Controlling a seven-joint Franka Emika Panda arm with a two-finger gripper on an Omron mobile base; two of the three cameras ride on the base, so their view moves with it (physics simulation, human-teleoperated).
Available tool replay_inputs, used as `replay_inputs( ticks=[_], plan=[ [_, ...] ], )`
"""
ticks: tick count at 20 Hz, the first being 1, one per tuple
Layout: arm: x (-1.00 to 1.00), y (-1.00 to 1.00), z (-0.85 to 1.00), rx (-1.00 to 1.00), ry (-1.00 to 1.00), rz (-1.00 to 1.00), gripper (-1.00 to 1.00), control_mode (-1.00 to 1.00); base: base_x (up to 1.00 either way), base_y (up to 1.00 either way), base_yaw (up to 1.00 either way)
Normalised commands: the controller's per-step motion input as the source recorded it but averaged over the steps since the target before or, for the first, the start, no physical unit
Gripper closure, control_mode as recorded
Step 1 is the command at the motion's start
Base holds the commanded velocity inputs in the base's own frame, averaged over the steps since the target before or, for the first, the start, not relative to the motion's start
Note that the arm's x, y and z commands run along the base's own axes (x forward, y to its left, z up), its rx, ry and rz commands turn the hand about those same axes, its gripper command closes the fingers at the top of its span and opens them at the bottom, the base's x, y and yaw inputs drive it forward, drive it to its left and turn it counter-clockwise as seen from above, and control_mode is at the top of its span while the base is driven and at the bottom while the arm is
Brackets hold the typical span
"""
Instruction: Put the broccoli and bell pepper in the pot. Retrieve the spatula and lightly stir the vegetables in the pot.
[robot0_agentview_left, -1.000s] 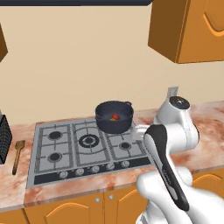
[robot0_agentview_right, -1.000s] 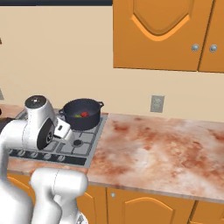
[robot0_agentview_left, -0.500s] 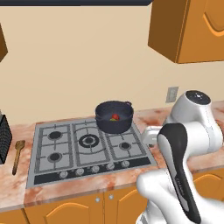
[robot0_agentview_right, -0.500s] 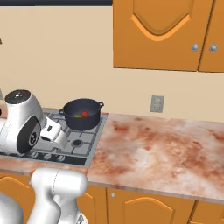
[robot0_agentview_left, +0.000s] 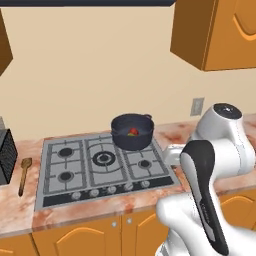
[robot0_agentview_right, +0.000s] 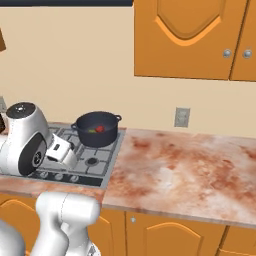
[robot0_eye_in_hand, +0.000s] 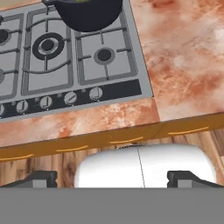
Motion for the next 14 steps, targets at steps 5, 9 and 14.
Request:
replay_inputs(
  ticks=[5, 9, 14],
  plan=[
    [0.0, 0.0, 0.0, 0.0, 0.0, 0.0, -1.0, 1.0, -0.32, 1.0, 0.0],
    [0.0, 0.0, 0.0, 0.0, 0.0, 0.0, -1.0, 1.0, 0.18, 0.87, 0.0],
    [0.0, 0.0, 0.0, 0.0, 0.0, 0.0, -1.0, 1.0, 0.15, 0.72, 0.01]
  ],
)
